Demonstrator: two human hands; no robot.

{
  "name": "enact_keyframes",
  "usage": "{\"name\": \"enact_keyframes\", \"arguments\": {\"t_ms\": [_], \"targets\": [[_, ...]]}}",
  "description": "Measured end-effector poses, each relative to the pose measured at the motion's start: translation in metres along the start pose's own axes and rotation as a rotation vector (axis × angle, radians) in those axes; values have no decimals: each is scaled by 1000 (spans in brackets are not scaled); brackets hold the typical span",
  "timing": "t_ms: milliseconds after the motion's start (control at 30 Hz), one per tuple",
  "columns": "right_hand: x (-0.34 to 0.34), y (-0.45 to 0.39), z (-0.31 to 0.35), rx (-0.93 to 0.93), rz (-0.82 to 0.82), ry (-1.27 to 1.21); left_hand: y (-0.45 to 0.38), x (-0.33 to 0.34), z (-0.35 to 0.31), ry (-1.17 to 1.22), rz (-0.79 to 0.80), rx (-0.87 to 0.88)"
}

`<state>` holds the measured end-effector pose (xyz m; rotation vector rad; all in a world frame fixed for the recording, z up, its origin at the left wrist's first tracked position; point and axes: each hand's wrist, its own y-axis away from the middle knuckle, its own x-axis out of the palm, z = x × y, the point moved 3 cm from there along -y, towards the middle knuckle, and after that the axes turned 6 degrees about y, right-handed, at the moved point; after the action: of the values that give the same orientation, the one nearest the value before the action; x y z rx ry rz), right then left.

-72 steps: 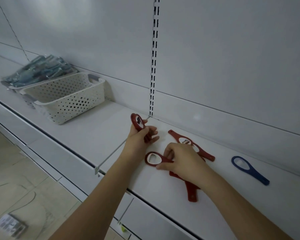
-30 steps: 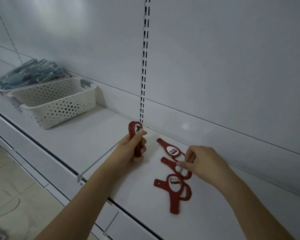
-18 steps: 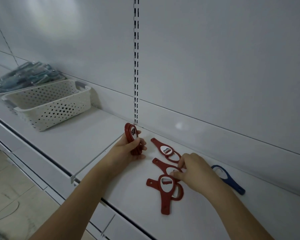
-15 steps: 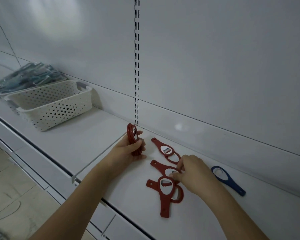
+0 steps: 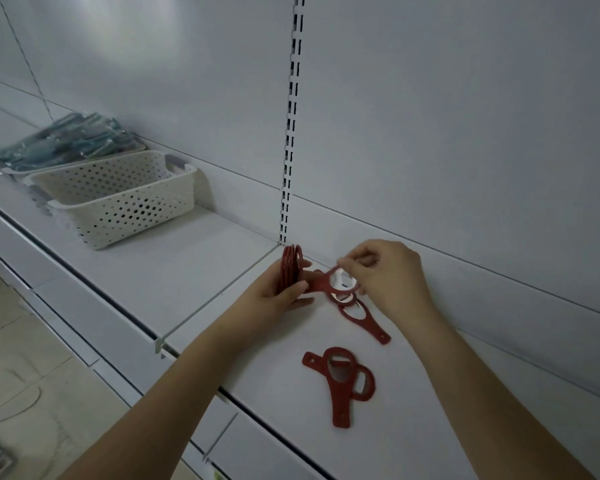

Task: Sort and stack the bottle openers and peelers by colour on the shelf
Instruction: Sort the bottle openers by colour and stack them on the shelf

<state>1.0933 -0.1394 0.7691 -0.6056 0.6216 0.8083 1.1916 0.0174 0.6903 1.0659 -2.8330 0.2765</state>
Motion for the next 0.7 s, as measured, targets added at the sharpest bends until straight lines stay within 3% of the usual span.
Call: {"name": "enact_keyframes", "arguments": {"t_ms": [233,367,433,533,700], "targets": [[25,-14,23,29,149,-217,-1,-3,2,-260,-17,-8],[23,-14,8,47,123,-241,-1,-7,3,-173,-87,-40],[22,-14,-11,61,60,-38,-1,-6,1,-62,-100,-59],[34,-7,-42,79,166,377,-3,-7,0,109,-130,-82],[51,-1,-49,-23,79,504,-3,-8,-2,79,-155,-75]]}}
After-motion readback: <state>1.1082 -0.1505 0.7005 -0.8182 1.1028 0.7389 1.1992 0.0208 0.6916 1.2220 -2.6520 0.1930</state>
